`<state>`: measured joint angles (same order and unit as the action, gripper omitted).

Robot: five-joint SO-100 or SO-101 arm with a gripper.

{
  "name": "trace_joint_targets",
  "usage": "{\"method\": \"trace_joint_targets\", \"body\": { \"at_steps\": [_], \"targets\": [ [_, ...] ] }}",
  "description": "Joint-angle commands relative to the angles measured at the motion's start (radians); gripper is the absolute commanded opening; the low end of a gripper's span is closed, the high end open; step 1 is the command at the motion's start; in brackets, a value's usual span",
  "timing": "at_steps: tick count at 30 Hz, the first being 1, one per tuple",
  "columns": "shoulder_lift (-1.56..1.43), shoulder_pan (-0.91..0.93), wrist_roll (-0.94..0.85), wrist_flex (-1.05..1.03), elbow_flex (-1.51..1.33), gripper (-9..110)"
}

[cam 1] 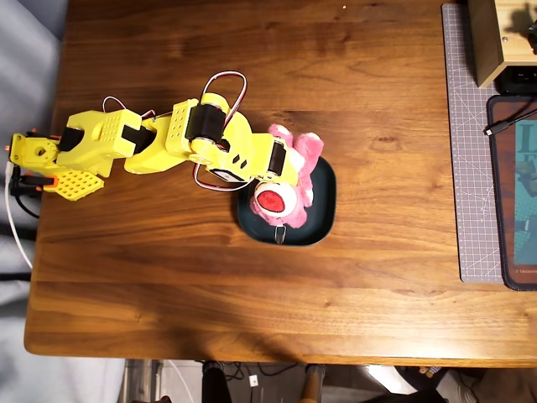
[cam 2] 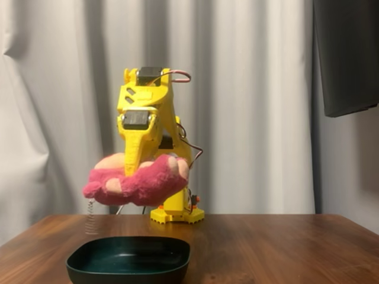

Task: Grasp a strawberry bear and put it in the bin.

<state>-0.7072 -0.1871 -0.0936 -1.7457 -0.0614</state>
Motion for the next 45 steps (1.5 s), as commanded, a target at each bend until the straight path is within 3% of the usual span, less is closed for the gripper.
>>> {"method": "trace_joint_targets", "body": {
  "at_steps": [1, 5, 12, 15, 18, 19, 28, 34, 45],
  "targets": [
    [-0.021, -0.015, -0.006, -0.046, 0.071, 20],
    [-0.021, -0.012, -0.006, -0.048, 0.066, 37],
    [-0.018, -0.005, -0.006, -0.048, 0.061, 37],
    [-0.021, -0.005, -0.006, -0.049, 0.064, 31],
    [-0.061, -0.009, -0.006, -0.051, 0.04, 3],
    [-0.112, -0.011, -0.006, -0.051, 0.002, 0],
    [-1.094, 0.029, 0.008, -0.029, -0.838, 0],
    [-2.005, 0.133, 0.008, 0.385, -1.868, 7],
    [-2.309, 0.202, 0.008, 0.551, -2.545, 5]
  ]
}}
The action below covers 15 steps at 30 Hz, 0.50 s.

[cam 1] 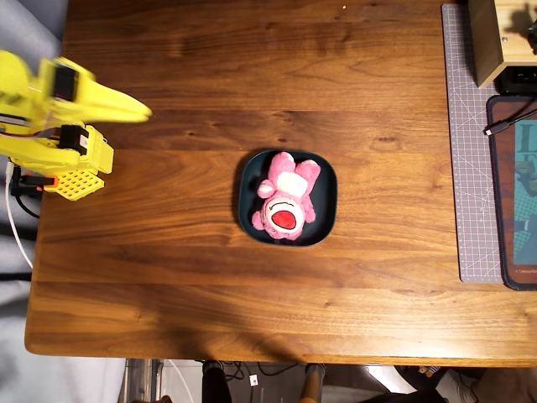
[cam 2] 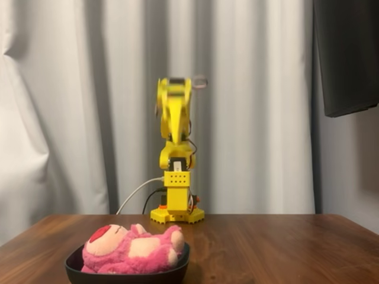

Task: Grasp a strawberry bear and put it in the bin.

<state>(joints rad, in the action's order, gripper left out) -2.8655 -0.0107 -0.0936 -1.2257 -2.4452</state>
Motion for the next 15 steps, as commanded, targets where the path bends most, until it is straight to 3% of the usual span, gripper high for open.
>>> {"method": "trace_joint_targets", "body": {
  "at_steps": [1, 9, 15],
  "targets": [
    [-0.207, 0.032, 0.008, 0.031, -0.201, 5],
    [-0.517, 0.018, -0.018, 0.032, -0.463, 6],
    [-0.518, 0.124, -0.034, 0.018, -0.626, 4]
  ]
}}
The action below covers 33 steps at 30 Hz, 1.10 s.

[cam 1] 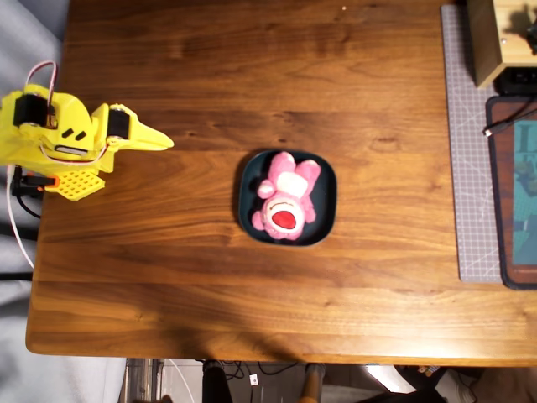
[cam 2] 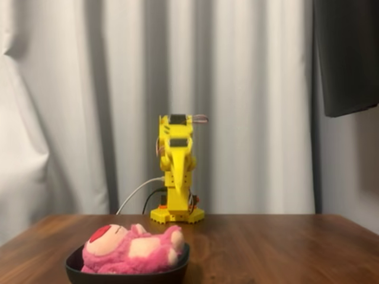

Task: Grasp a strawberry bear and put it in the bin.

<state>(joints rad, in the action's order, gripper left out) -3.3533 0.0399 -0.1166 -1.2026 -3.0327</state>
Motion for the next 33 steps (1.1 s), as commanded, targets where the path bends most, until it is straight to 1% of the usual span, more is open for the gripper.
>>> {"method": "trace_joint_targets", "body": {
  "at_steps": [1, 4, 6, 10, 11, 18, 25, 33],
  "targets": [
    [-0.031, 0.069, -0.011, -0.012, -0.035, 5],
    [-0.031, 0.084, -0.011, -0.014, -0.035, 4],
    [-0.031, 0.066, -0.003, -0.014, -0.035, 0],
    [-0.031, 0.049, 0.003, -0.052, -0.026, 2],
    [-0.031, 0.049, 0.003, -0.055, -0.026, 0],
    [-0.031, 0.034, 0.005, -0.055, -0.028, 0],
    [-0.031, -0.031, 0.005, -0.055, -0.026, 0],
    [-0.031, -0.044, 0.005, -0.055, -0.026, 0]
  ]
}}
